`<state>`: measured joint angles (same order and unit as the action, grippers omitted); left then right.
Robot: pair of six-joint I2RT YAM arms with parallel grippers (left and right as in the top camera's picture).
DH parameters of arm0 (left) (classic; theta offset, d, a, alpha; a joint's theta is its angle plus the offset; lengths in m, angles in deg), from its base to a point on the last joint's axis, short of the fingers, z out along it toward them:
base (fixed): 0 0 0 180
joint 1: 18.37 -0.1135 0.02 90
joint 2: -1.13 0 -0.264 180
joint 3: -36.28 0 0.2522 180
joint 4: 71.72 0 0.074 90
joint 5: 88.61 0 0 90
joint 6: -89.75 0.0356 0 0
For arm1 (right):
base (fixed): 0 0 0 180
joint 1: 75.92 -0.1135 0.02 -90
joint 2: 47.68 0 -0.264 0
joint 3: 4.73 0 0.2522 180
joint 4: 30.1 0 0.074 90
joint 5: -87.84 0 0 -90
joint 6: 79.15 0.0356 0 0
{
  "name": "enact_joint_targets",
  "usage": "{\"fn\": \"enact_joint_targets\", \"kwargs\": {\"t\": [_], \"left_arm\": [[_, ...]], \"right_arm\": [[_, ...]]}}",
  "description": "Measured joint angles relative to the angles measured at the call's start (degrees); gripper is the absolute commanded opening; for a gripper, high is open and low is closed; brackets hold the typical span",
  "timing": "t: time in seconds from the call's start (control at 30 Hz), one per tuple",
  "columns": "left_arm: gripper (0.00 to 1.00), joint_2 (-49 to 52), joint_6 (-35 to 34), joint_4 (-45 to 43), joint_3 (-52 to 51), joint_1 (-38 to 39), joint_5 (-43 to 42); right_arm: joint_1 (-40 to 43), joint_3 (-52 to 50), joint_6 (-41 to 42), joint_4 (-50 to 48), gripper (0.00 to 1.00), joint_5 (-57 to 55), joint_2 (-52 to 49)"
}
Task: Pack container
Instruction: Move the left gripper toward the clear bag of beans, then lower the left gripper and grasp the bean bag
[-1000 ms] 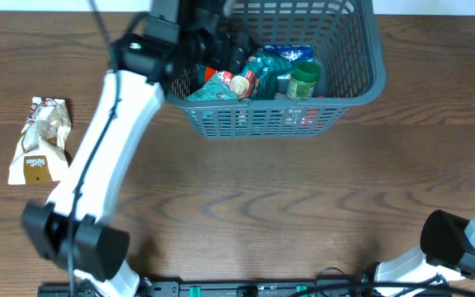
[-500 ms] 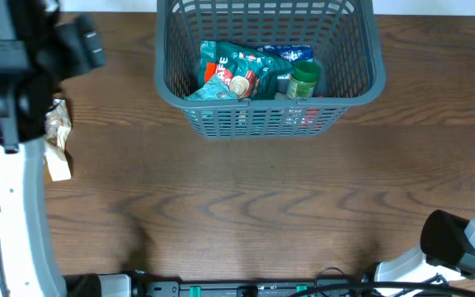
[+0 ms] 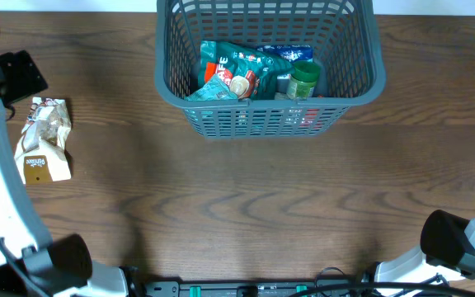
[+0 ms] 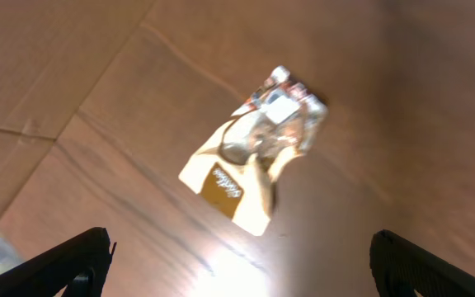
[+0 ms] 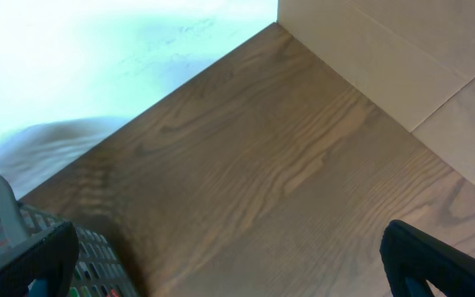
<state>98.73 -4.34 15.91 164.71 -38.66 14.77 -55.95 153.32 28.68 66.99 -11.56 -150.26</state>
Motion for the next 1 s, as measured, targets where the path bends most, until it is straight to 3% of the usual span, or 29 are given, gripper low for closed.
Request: {"fn": "enact_joint_targets", "kwargs": {"t": [0.23, 0.53, 1.0], "left_arm": [[0.99, 8.6, 7.1, -2.4, -0.9, -3.0, 0.2], [0.99, 18.8, 17.7, -4.9, -0.9, -4.1, -6.2], [0.99, 31.7, 21.5, -8.6, -0.9, -6.0, -8.2]], "right_arm": [[0.0, 0.0, 0.0, 0.0, 0.99, 0.0, 0.0], [0.0, 0.0, 0.0, 0.0, 0.99, 0.0, 0.0], [0.0, 0.0, 0.0, 0.0, 0.99, 0.0, 0.0]]}}
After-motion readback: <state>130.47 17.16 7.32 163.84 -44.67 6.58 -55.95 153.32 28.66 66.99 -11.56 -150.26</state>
